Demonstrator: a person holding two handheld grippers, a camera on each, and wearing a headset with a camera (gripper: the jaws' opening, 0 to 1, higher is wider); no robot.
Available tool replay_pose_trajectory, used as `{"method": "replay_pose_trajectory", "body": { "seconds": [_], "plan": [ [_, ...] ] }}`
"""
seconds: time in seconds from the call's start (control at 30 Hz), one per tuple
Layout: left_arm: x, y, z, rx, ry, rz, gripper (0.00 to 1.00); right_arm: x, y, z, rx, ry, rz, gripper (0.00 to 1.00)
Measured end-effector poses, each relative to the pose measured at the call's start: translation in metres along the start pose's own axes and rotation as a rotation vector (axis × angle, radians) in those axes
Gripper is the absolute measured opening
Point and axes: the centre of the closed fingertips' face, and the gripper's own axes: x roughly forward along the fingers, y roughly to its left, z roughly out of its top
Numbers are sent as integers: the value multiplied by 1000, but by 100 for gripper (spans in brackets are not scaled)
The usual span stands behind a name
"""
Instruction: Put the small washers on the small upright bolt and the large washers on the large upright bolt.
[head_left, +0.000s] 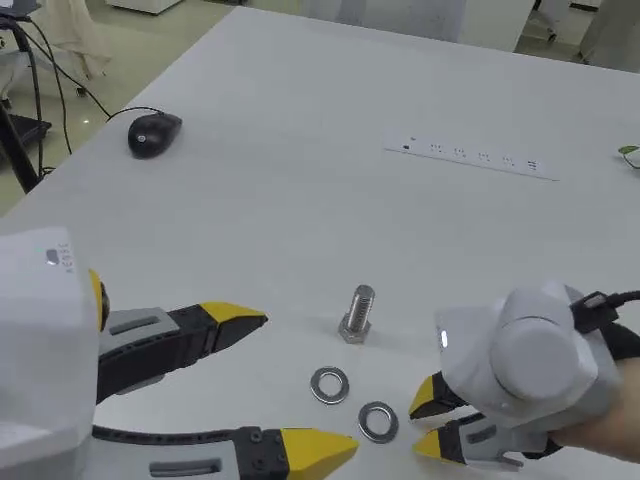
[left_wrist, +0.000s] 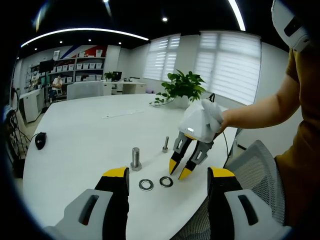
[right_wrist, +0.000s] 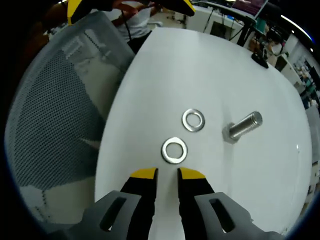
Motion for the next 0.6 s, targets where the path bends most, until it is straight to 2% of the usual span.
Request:
{"method": "replay_pose_trajectory", "body": {
  "seconds": [0.37,0.6],
  "plan": [
    [-1,1,2,-6,-11,8,63,10,-7,12,-55,9,15,27],
    [0,3,1,-15,-14,14,63,13,-3,18,-69,2,55,26]
  ]
}}
